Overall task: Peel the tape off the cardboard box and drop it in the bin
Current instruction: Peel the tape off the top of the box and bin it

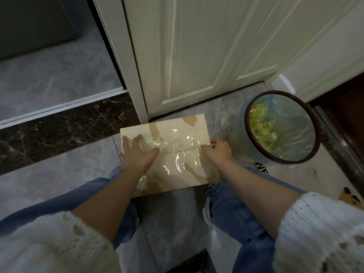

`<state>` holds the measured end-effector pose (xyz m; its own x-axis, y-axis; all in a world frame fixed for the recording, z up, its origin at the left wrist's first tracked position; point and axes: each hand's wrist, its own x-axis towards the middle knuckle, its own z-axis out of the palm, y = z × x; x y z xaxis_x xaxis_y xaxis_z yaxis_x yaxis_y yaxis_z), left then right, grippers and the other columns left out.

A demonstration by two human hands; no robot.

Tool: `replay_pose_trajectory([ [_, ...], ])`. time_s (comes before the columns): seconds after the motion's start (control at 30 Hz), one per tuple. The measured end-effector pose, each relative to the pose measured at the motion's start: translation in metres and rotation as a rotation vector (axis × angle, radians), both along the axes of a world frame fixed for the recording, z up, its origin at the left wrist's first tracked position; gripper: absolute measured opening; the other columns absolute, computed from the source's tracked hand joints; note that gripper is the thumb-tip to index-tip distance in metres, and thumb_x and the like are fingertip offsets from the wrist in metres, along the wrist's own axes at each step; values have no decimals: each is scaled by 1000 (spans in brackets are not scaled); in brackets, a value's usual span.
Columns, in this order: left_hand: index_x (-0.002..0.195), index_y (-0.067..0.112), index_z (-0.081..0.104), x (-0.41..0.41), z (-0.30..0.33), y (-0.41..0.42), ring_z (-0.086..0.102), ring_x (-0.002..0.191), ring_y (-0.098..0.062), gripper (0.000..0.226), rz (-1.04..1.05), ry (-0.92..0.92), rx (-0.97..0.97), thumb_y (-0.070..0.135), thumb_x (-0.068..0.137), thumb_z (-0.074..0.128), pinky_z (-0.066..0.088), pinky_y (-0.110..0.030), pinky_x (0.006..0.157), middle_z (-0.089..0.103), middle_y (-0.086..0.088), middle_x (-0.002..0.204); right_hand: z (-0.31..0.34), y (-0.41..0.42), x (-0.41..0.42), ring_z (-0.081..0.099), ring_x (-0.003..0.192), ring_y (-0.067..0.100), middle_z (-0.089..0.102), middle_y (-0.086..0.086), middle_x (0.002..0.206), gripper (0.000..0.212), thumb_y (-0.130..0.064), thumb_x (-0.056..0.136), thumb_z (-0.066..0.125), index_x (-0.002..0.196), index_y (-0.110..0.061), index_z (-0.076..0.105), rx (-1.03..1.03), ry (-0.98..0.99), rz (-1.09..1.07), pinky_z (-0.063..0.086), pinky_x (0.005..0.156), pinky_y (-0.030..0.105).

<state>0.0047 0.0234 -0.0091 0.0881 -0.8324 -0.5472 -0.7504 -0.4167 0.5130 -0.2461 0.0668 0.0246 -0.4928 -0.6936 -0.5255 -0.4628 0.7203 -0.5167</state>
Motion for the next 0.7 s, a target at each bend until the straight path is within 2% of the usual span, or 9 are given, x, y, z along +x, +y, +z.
replay_pose_trajectory([
  [0.13,157,34,27,14,-8,4,24,149,-37,95,80,108,36,61,79,74,32,-57,118,14,-3,167,18,-2,7,57,104,21,52,5,122,30,-29,88,70,114,-18,59,-146,-18,4,48,94,35],
  [0.2,159,27,26,14,-9,9,22,150,-37,102,95,111,13,57,78,80,27,-55,120,16,-8,166,24,-3,15,59,105,21,55,3,123,28,-29,90,69,113,-23,53,-182,-75,1,51,93,37],
  [0.27,160,23,22,12,-1,12,19,152,-36,108,60,101,-11,62,77,78,22,-52,123,15,-9,165,28,-4,22,61,102,19,60,-1,119,28,-28,94,66,115,-25,49,-177,-147,-13,52,85,34],
  [0.37,162,21,7,8,9,12,-3,157,-33,135,-179,31,-24,95,60,56,2,-50,127,-4,-10,170,32,-3,26,58,97,14,57,-6,112,29,-24,95,65,120,-21,50,-207,-153,-52,43,78,25],
  [0.4,162,23,1,5,10,11,-13,156,-33,143,-264,23,-28,101,53,50,-4,-54,126,-11,-9,170,33,-3,27,57,95,13,57,-7,112,29,-23,95,65,120,-20,51,-220,-148,-60,42,77,23],
  [0.47,160,31,-13,-5,12,12,-23,154,-35,152,-344,23,-7,107,41,43,-1,-68,121,-26,-3,168,34,-3,28,57,96,12,59,-5,114,31,-22,94,65,122,-20,52,-231,-142,-66,41,77,23],
  [0.53,157,40,-20,-15,15,17,-25,153,-33,150,-377,30,20,105,41,48,3,-76,116,-34,6,164,34,-5,29,59,102,14,61,-1,120,34,-19,94,65,125,-19,53,-246,-117,-48,43,80,23],
  [0.6,154,45,-25,-21,20,20,-30,151,-31,146,-420,26,56,98,47,58,2,-78,113,-42,11,159,35,-6,31,60,112,19,62,2,125,42,-17,92,64,132,-19,51,-298,-68,0,47,88,27],
  [0.7,149,46,-35,-20,20,17,-37,148,-32,150,-477,3,113,83,56,76,3,-79,114,-55,11,150,35,-7,29,57,115,20,54,1,133,57,-22,93,60,145,-30,38,-348,138,234,52,93,39],
])
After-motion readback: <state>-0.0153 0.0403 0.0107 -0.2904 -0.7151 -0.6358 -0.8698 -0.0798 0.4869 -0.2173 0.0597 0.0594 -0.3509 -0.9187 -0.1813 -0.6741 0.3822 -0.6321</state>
